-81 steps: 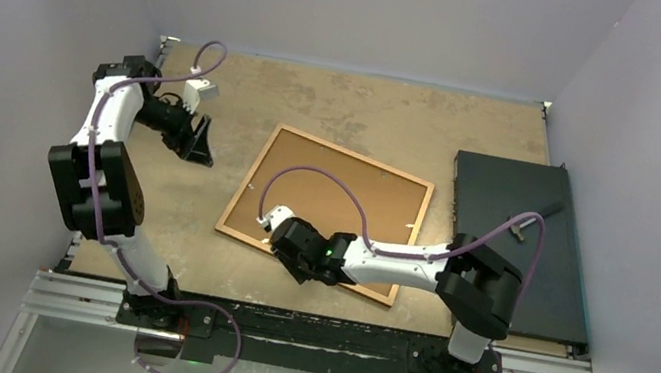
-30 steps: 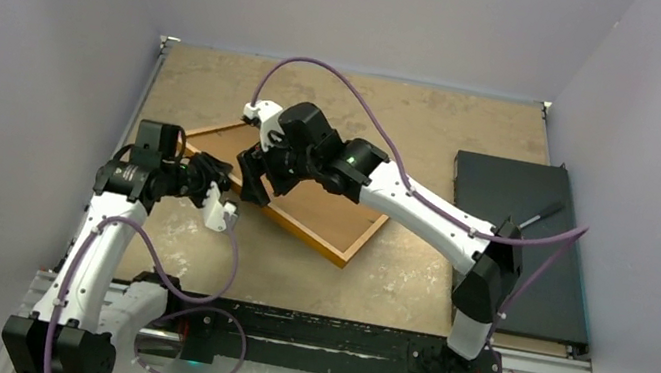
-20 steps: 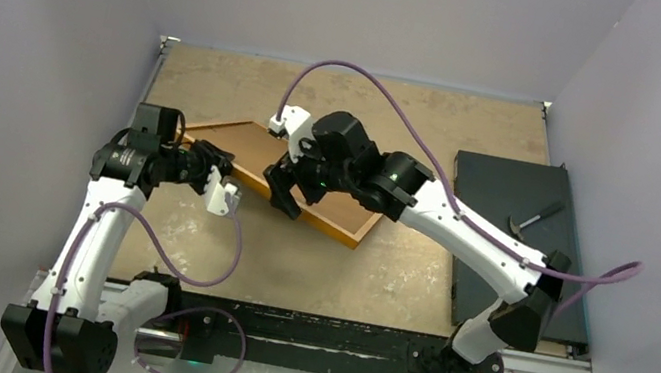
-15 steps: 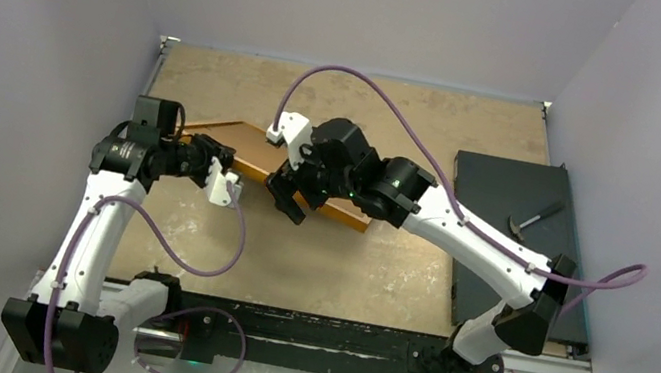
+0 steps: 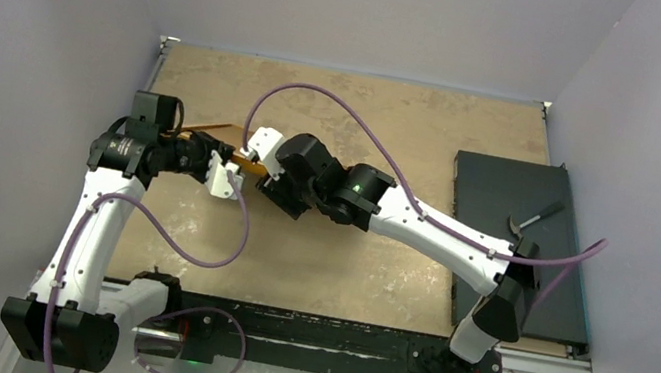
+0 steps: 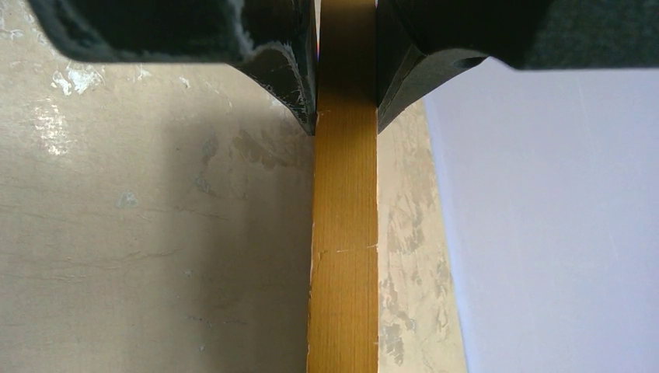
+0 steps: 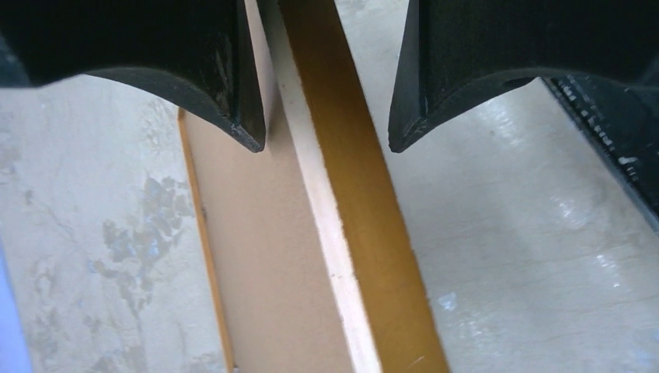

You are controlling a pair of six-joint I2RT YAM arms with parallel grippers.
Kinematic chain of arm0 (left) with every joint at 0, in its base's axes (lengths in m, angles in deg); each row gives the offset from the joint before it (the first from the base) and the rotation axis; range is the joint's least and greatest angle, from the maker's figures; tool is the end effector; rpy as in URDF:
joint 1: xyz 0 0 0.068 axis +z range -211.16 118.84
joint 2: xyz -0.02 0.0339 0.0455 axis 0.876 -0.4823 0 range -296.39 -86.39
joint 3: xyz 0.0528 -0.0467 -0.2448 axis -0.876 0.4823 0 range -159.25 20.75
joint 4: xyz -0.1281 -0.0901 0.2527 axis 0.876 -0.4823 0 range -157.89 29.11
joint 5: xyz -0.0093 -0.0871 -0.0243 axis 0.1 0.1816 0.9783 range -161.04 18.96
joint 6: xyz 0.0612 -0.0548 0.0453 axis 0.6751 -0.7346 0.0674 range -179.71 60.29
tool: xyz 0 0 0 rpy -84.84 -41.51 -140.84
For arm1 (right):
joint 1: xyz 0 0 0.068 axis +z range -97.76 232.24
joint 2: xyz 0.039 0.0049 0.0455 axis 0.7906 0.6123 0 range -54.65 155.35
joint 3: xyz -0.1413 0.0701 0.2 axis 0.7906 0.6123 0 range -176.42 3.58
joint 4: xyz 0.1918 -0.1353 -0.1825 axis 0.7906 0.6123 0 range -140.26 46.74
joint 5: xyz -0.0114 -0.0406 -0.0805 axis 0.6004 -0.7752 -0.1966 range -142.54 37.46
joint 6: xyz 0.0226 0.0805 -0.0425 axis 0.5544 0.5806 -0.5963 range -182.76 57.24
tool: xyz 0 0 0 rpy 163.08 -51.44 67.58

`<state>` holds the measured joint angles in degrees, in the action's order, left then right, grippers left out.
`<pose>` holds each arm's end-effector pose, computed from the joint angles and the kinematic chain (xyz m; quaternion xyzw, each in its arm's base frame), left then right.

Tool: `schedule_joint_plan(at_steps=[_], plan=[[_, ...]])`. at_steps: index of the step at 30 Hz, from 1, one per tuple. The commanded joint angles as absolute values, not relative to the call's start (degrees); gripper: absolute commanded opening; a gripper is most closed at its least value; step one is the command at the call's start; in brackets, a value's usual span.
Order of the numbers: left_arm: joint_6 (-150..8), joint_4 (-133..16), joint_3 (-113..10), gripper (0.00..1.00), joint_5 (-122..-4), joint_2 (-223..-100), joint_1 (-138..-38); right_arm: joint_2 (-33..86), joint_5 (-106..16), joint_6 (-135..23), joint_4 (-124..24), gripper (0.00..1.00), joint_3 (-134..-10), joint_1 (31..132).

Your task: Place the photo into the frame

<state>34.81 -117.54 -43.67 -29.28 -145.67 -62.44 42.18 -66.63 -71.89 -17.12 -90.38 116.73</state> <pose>0.2552 -0.0621 0.3022 0.7332 0.5043 -0.0072 0.4561 0.2172 0.4071 0.3109 -0.4853 0.7414 0.1125 0.4497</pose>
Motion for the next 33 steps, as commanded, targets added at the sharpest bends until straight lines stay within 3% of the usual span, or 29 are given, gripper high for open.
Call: schedule_joint_plan(at_steps=[1,4,6,7,10,12,18,22,33], plan=[[31.1,-115.0,-46.9,0.06,-23.8,-144.9,-62.5,41.7,-73.5,-73.5,-20.2,0.56,-93.2,116.7],[29.8,-113.6,-46.4,0.09,-23.3,-144.6,-62.4,41.3,-71.4,-72.6,-20.1,0.42,-94.2,116.6],[28.0,-111.9,-46.1,0.18,-23.1,-144.3,-62.5,40.9,-70.6,-72.3,-20.5,0.34,-95.1,116.7],[26.0,-110.1,-45.8,0.25,-23.0,-144.0,-62.5,40.9,-70.4,-72.0,-20.3,0.30,-95.8,116.7],[18.9,-103.8,-45.4,0.67,-23.6,-143.3,-62.5,42.2,-69.2,-70.3,-18.9,0.13,-99.2,116.5],[15.0,-101.7,-46.2,0.79,-24.3,-143.4,-62.5,43.5,-68.1,-68.7,-17.7,0.07,-102.5,116.5],[-6.0,-93.6,-50.0,0.86,-25.1,-144.7,-59.1,49.6,-63.7,-60.1,-12.8,0.05,-116.1,112.6],[-18.7,-93.1,-54.2,0.89,-20.7,-149.0,-52.1,53.9,-50.3,-51.0,-10.7,0.05,-124.2,102.6],[-27.5,-97.9,-55.7,0.92,-14.0,-152.6,-45.3,61.0,-27.9,-36.2,-15.4,0.07,-125.1,76.4]])
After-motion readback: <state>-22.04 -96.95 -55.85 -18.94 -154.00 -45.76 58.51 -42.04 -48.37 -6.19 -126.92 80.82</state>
